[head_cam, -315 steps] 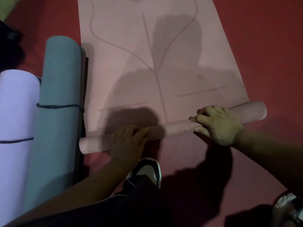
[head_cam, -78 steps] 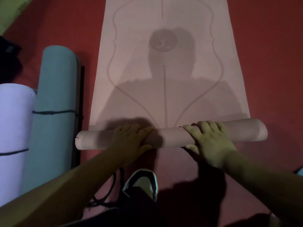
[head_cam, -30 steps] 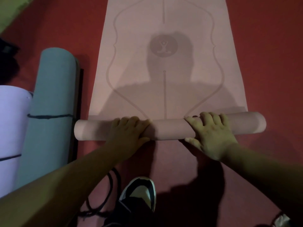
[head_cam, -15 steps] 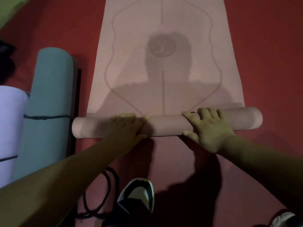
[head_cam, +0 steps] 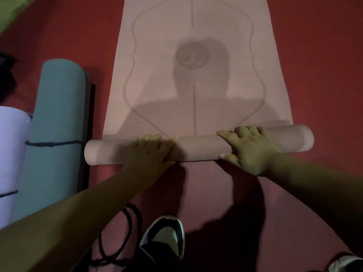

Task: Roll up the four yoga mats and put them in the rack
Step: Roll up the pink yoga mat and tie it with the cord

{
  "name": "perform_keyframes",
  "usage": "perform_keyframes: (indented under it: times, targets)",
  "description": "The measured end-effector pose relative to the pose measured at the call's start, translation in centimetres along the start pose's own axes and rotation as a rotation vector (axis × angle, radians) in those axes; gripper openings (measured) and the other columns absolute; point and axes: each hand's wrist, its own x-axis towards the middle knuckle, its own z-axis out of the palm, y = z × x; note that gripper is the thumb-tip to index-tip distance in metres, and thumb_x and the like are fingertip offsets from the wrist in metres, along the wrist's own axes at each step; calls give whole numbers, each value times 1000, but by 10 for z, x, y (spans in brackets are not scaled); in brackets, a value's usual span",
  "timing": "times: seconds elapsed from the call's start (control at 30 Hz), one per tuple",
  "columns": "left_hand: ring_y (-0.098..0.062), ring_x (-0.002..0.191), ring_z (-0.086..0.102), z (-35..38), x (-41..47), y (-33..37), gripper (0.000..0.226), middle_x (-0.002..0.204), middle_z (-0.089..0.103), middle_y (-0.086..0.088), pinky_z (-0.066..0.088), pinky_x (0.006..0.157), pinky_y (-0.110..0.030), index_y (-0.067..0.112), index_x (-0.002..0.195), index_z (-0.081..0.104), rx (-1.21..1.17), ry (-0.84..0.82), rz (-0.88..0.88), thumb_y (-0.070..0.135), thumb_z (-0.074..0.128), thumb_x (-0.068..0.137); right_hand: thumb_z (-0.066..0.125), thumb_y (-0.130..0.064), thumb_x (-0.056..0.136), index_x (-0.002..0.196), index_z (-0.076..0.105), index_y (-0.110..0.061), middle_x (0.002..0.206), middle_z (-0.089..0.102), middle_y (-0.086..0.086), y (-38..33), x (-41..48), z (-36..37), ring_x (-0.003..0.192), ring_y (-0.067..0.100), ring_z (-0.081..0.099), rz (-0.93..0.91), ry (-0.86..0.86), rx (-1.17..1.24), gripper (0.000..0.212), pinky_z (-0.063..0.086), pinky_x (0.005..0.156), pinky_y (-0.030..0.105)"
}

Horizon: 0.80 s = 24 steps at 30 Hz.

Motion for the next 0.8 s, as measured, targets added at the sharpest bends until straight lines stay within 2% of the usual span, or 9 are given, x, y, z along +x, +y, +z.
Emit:
perform_keyframes:
  times: [0.1, 0.17, 0.33, 0.47, 0.57, 0.67, 0.8]
  targets:
    - [-37, 95, 63, -6, 11, -7, 67, 116, 65, -14, 50, 81, -48, 30, 140, 43, -19, -40, 42, 68, 39, 85, 24, -76, 91, 151, 38, -34, 132, 54, 17, -6, -10, 15, 120, 40, 49, 27, 138, 29, 75, 35, 105, 56]
    - [-36, 91, 63, -9, 15, -10, 68, 113, 66, -12, 49, 79, -46, 31, 140, 45, -22, -80, 58, 69, 38, 85, 32, -74, 91, 150, 41, -32, 133, 54, 19, -11, -12, 22, 122, 41, 49, 67, 173, 41, 73, 32, 107, 58]
    - [-35, 97, 62, -10, 19, -11, 70, 115, 65, -9, 48, 84, -47, 35, 143, 37, -63, -98, 22, 73, 35, 83, 18, -81, 87, 147, 39, -35, 124, 58, 13, -3, 3, 10, 114, 37, 53, 42, 79, 18, 78, 37, 100, 53]
    - [-38, 107, 59, -6, 11, -3, 75, 122, 61, -15, 46, 93, -54, 33, 145, 37, -6, 3, -11, 74, 41, 82, 4, -84, 77, 151, 27, -42, 132, 53, 7, 0, 13, -4, 123, 32, 49, 48, -7, -4, 88, 33, 105, 49]
    - [-37, 113, 55, -2, 9, 0, 76, 128, 58, -13, 42, 96, -55, 35, 148, 36, 34, 14, -16, 73, 42, 83, 2, -86, 73, 152, 23, -44, 136, 51, 6, 2, 17, -9, 127, 32, 47, 40, -32, 5, 91, 32, 107, 48]
    - [-34, 99, 60, -6, 21, -3, 69, 119, 64, -11, 45, 85, -48, 37, 142, 38, 29, -10, -20, 72, 37, 82, 13, -83, 80, 152, 33, -39, 134, 53, 11, -1, 10, -1, 123, 36, 50, 53, 41, 25, 87, 33, 106, 53]
    - [-32, 90, 60, -7, 27, -9, 70, 110, 65, -6, 45, 80, -44, 36, 140, 47, -11, -33, -4, 72, 40, 80, 29, -74, 90, 149, 40, -33, 135, 54, 20, -6, 2, 16, 123, 41, 50, 65, 153, 45, 73, 32, 108, 59]
